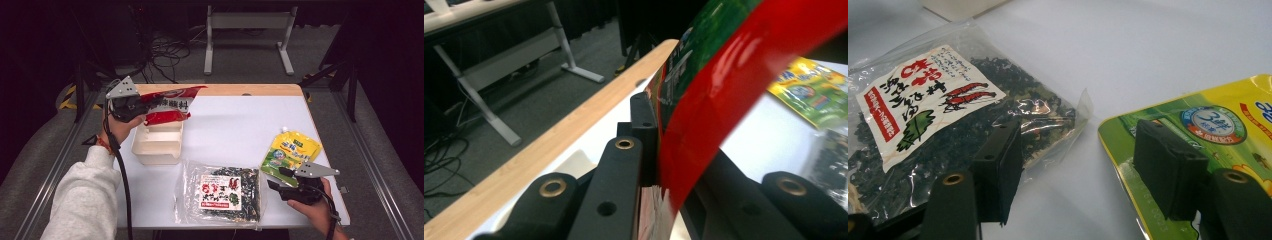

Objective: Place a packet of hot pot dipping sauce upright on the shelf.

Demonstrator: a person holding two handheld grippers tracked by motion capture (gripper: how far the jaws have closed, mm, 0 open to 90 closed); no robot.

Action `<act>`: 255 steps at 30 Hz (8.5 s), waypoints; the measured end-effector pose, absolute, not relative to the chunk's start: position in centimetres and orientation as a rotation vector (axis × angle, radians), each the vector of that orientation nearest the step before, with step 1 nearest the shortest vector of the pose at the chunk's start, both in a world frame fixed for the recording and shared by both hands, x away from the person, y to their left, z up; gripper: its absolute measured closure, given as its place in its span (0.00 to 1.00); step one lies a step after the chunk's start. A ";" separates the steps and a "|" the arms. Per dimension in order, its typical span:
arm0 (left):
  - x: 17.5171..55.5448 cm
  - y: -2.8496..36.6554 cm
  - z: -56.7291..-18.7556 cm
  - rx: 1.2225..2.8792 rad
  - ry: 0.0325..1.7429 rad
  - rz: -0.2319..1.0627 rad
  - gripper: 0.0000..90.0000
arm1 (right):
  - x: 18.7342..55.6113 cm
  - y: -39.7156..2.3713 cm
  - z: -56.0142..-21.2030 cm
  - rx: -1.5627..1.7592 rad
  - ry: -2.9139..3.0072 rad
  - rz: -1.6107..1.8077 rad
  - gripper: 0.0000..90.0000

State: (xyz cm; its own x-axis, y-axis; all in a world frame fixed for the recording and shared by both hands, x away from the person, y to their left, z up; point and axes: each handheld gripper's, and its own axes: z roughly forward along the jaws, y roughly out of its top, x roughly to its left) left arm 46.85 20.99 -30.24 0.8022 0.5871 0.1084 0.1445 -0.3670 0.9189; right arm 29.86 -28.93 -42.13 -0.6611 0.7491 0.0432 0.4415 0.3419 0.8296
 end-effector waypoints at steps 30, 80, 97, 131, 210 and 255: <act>54.5 20.3 -35.2 2.023 0.693 0.538 1.00 | 29.3 -29.1 -42.8 1.100 2.279 1.221 0.39; 51.6 23.7 -36.5 1.960 0.917 0.583 0.81 | 30.1 -28.7 -41.8 1.019 2.306 1.231 0.37; 42.6 23.8 -34.6 1.907 0.754 0.628 0.55 | 30.7 -29.8 -41.1 1.016 2.254 1.214 0.38; 26.9 19.5 -44.4 2.131 0.619 0.236 0.18 | 28.0 -26.6 -40.7 0.781 2.444 1.289 0.91; 27.7 15.3 -46.3 2.332 0.560 0.158 0.29 | 27.3 -28.9 -42.8 1.046 2.356 1.141 0.51; 28.7 16.4 -44.5 2.210 0.505 0.198 0.87 | 27.0 -26.2 -45.0 1.026 2.604 1.265 0.90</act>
